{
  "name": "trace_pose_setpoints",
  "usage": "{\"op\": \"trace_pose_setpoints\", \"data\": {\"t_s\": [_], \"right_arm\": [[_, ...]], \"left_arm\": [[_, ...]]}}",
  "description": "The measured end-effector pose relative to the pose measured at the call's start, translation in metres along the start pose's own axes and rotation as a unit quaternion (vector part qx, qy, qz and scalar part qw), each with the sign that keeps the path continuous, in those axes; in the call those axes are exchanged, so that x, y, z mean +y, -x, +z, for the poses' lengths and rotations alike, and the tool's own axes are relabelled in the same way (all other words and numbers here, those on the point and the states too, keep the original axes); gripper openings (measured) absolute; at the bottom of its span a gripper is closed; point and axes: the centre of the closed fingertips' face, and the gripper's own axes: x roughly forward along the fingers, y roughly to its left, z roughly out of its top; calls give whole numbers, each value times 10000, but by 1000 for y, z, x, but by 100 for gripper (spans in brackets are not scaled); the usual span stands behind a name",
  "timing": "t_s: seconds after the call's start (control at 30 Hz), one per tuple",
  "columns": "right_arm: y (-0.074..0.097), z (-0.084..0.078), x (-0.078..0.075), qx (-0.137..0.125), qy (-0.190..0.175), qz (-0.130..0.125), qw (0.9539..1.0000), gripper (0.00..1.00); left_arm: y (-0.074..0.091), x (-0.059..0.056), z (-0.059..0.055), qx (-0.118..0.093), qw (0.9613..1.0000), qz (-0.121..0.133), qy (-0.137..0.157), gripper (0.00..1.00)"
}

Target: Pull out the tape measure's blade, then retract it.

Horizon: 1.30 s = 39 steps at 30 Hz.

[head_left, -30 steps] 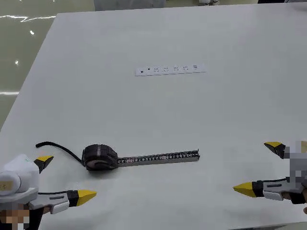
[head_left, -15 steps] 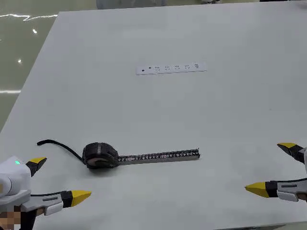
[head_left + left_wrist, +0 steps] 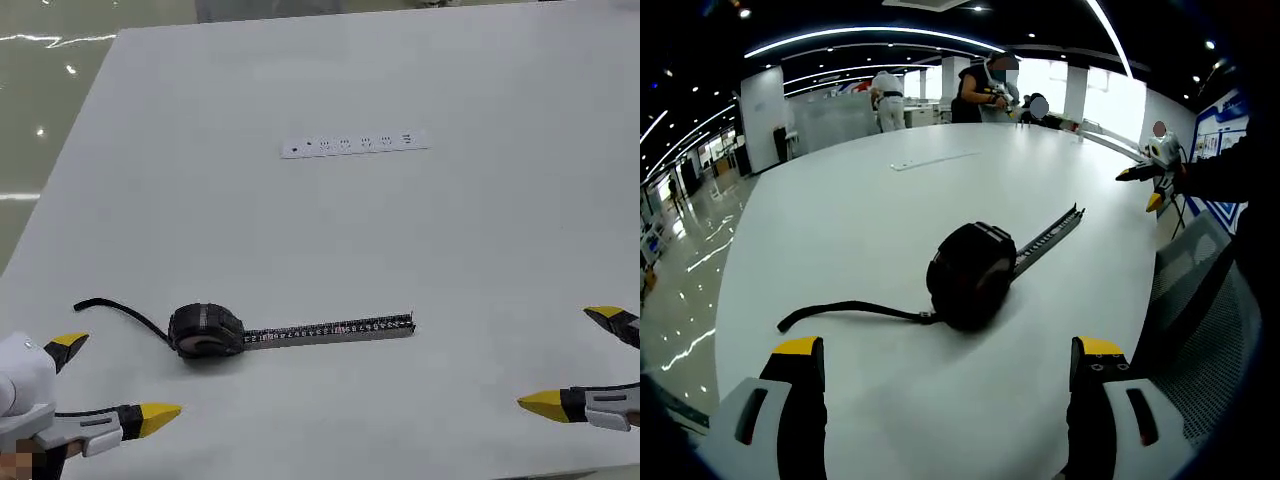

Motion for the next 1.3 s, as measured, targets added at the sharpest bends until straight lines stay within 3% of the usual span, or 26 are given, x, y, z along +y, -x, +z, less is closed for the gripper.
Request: {"op": "trace_pose_setpoints", "data": {"t_s": [0.37,0.53,1.3], "right_arm": [[2,-1,0,33,45,-12,10000,99],[-1,-7,3,175,-20,38,9998,99],[4,-2,0,257,97,-88,9996,99]], "left_arm": [[-1,-2,1,7,10000,-71,-53,99],[-3,0,5,-28,10000,-76,43,99],[-10,-3,7,17,9999,-154,54,99]]}}
